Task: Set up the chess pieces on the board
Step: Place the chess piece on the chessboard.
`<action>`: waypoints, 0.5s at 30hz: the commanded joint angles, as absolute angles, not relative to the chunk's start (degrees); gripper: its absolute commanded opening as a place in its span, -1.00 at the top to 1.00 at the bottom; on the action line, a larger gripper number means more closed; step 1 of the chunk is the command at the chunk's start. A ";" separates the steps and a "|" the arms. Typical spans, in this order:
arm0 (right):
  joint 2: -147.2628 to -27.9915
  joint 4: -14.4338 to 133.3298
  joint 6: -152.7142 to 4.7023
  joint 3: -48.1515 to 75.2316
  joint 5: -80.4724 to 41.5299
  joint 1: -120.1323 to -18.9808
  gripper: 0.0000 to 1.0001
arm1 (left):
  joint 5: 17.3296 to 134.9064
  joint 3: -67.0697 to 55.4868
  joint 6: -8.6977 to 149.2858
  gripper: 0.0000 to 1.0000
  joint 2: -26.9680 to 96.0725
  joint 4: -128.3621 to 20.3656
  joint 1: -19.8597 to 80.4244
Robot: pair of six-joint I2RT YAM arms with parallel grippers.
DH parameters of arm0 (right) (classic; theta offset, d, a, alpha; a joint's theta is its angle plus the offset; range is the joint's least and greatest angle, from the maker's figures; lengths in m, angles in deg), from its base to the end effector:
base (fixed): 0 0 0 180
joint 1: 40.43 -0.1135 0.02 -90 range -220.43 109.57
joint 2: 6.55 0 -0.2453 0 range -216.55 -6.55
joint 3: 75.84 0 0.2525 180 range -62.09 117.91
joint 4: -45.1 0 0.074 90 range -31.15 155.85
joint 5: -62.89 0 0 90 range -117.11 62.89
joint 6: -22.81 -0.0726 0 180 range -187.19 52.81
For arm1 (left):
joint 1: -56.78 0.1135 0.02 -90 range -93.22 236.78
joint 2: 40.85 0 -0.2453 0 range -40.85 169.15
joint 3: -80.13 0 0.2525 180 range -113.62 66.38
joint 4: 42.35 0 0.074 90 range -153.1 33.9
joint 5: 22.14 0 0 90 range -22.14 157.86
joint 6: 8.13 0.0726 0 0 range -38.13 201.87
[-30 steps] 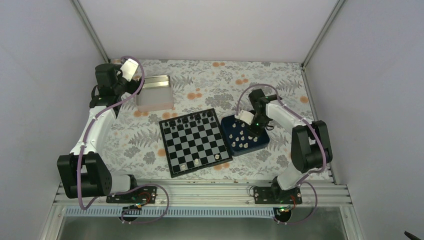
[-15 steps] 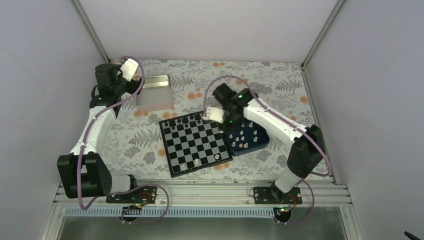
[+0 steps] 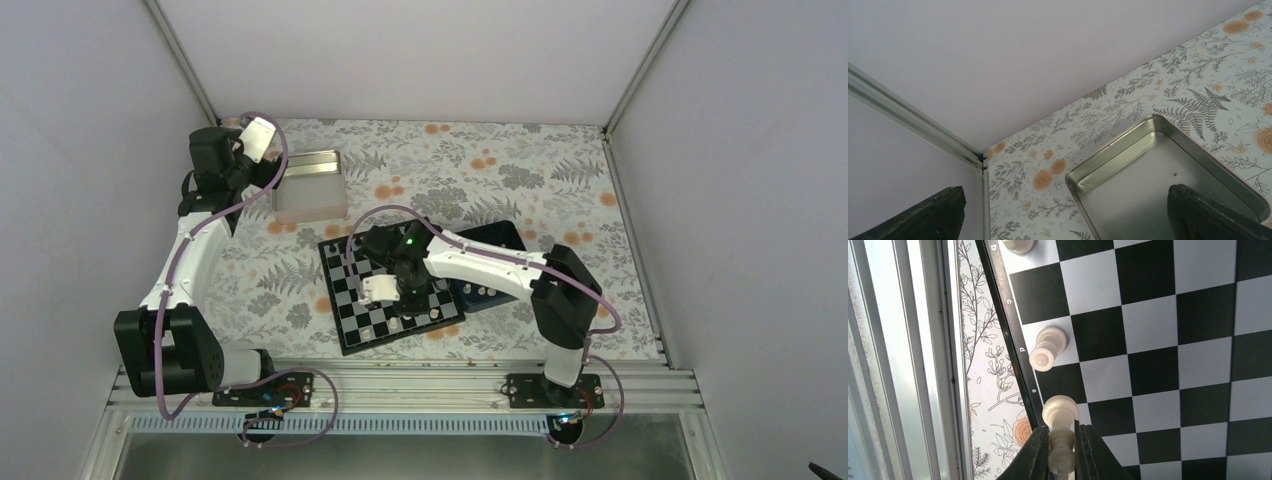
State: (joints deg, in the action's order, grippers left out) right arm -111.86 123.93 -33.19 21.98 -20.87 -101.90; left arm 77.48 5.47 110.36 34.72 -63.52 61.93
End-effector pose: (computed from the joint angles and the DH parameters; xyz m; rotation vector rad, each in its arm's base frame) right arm 0.1576 0.3064 0.1713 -2.2974 2.0806 0.1878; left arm 0.3459 0.0190 0.2923 0.5037 1.8911 0.2234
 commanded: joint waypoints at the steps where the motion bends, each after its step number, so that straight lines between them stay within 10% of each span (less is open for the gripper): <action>1: -111.80 122.39 -34.88 19.60 -18.74 -103.01 0.91 | 77.77 5.54 110.35 -1.00 34.33 -62.58 62.27; 15: -114.50 119.15 -34.60 18.15 -18.88 -103.91 0.90 | 77.87 5.62 110.33 -1.00 34.12 -62.55 62.23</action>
State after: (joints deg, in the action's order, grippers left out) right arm -113.44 120.54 -34.29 18.50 -19.01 -103.41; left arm 77.48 5.47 110.36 34.72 -63.52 61.93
